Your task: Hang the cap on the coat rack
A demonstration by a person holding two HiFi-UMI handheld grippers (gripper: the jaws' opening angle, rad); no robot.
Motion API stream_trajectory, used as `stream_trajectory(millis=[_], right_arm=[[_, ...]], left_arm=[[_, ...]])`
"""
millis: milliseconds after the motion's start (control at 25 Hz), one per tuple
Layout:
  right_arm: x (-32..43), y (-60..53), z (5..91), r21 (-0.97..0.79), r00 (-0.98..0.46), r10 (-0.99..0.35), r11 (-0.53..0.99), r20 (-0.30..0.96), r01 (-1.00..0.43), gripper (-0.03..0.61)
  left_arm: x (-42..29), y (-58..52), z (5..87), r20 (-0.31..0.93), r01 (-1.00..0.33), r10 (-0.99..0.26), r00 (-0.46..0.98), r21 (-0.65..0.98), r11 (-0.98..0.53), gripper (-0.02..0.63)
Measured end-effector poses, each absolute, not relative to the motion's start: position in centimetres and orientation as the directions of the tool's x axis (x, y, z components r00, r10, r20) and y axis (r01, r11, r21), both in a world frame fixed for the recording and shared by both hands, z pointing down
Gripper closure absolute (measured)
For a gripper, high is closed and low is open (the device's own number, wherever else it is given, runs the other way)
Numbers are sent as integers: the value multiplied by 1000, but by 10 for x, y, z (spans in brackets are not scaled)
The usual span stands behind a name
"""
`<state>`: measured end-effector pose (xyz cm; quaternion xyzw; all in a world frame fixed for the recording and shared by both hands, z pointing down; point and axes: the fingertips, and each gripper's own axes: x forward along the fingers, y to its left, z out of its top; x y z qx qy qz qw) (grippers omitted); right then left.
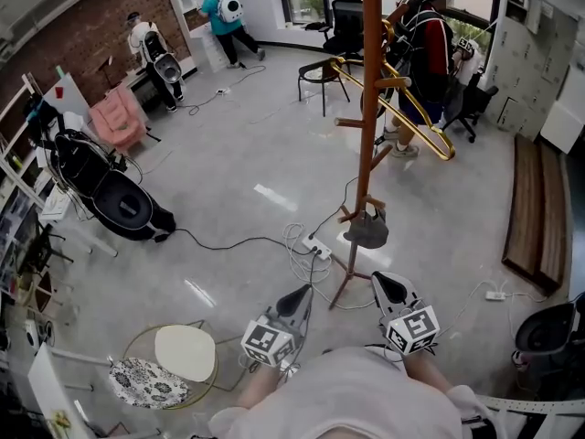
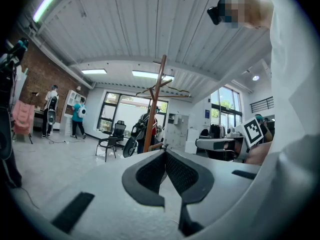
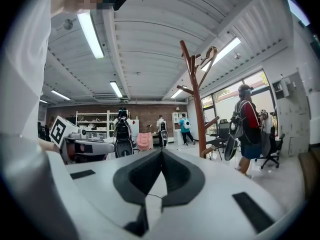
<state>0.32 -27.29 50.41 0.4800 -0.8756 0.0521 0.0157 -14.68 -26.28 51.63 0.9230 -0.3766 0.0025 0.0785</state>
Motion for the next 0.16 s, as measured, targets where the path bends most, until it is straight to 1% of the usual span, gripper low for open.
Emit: stream_trajectory(millis=[160], right_arm=[[-3, -268, 505, -87, -535, -842, 529, 72, -844, 566]], left_arm=[[-155, -258, 518, 66, -695, -693, 718, 143, -705, 604]])
